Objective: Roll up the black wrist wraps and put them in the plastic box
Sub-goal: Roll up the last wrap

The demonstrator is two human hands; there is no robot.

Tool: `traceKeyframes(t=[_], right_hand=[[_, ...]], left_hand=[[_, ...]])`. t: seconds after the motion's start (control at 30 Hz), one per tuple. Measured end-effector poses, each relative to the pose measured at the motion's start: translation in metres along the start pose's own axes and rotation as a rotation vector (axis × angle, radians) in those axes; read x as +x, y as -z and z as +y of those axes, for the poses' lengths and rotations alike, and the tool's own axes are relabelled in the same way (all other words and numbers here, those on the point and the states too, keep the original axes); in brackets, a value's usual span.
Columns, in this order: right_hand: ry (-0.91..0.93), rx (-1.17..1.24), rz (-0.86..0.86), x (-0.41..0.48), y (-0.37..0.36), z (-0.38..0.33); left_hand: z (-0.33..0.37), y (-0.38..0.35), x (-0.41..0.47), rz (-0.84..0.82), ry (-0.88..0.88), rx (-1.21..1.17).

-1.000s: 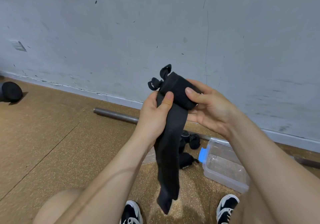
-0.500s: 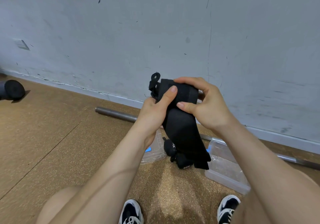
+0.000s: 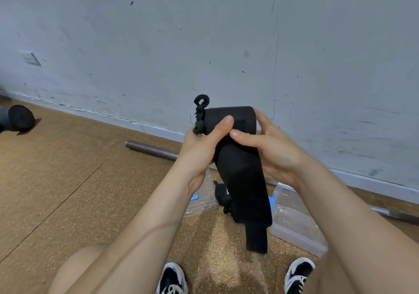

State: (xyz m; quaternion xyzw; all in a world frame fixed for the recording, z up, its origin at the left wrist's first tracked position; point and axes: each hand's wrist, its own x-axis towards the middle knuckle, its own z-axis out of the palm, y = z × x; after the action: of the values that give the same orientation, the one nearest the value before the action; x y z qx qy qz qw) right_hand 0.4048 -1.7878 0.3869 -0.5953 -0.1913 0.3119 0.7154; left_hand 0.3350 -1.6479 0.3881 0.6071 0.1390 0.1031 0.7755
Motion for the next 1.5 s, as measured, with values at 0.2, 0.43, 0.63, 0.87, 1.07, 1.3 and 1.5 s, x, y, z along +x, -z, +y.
traceKeyframes(t=[0.2, 0.43, 0.63, 0.87, 1.07, 1.3, 1.5], right_hand=[[-0.132, 0.17, -0.166, -0.007, 0.001, -0.011], [-0.011, 0.185, -0.017, -0.002, 0.0, -0.003], [0.09, 0.068, 0.035, -0.002, 0.001, -0.002], [-0.039, 0.216, -0.077, 0.0, 0.001, 0.0], [-0.114, 0.059, 0.023, 0.004, -0.003, 0.006], [-0.134, 0.009, 0.188, 0.006, -0.01, 0.013], [-0.193, 0.299, -0.022, -0.003, -0.01, 0.001]], left_hand=[[-0.004, 0.0, 0.001, -0.001, -0.04, -0.061], [0.004, 0.006, 0.0, -0.087, -0.094, 0.111], [0.015, 0.014, -0.001, -0.085, -0.059, 0.166], [0.01, 0.014, 0.0, 0.042, -0.229, 0.149], [0.001, 0.011, 0.003, 0.087, -0.33, 0.282], [-0.01, 0.007, 0.006, 0.11, -0.475, 0.403], [-0.012, 0.011, 0.01, 0.091, -0.532, 0.457]])
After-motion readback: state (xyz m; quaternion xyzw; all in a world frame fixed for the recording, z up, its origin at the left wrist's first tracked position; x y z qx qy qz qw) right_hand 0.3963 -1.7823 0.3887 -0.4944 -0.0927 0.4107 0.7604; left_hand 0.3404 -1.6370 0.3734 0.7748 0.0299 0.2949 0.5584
